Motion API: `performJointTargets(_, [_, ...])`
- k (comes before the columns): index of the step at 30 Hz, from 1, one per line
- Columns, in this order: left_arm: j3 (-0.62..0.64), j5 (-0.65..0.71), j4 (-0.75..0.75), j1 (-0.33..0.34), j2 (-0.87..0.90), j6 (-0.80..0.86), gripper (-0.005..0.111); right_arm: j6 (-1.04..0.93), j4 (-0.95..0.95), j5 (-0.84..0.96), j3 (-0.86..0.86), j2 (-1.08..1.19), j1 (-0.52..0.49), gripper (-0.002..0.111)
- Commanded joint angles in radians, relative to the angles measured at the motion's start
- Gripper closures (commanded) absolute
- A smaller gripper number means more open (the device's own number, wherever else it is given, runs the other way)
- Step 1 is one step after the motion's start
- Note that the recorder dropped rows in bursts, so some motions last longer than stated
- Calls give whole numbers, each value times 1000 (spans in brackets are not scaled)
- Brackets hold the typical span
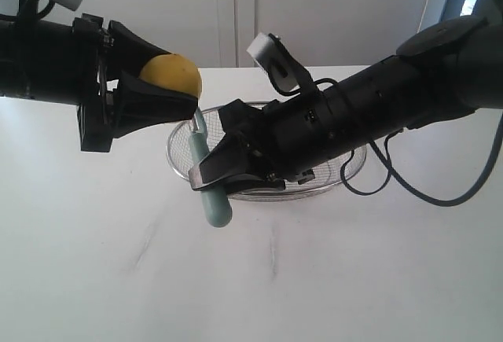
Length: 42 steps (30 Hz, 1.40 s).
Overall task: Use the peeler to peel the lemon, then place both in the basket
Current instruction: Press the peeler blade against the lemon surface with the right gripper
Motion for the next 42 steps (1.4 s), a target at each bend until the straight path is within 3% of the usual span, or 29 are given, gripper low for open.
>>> performJointTargets(1, [1,12,-45,-4,9,9,107,-1,14,-6,3,-6,1,108])
performJointTargets(7, [1,21,-123,-4,45,46,107,-1,14,-6,3,-6,1,108])
performJointTargets(42, [1,15,-118,-4,46,61,107,-3,9,-58,3,-44,0,108])
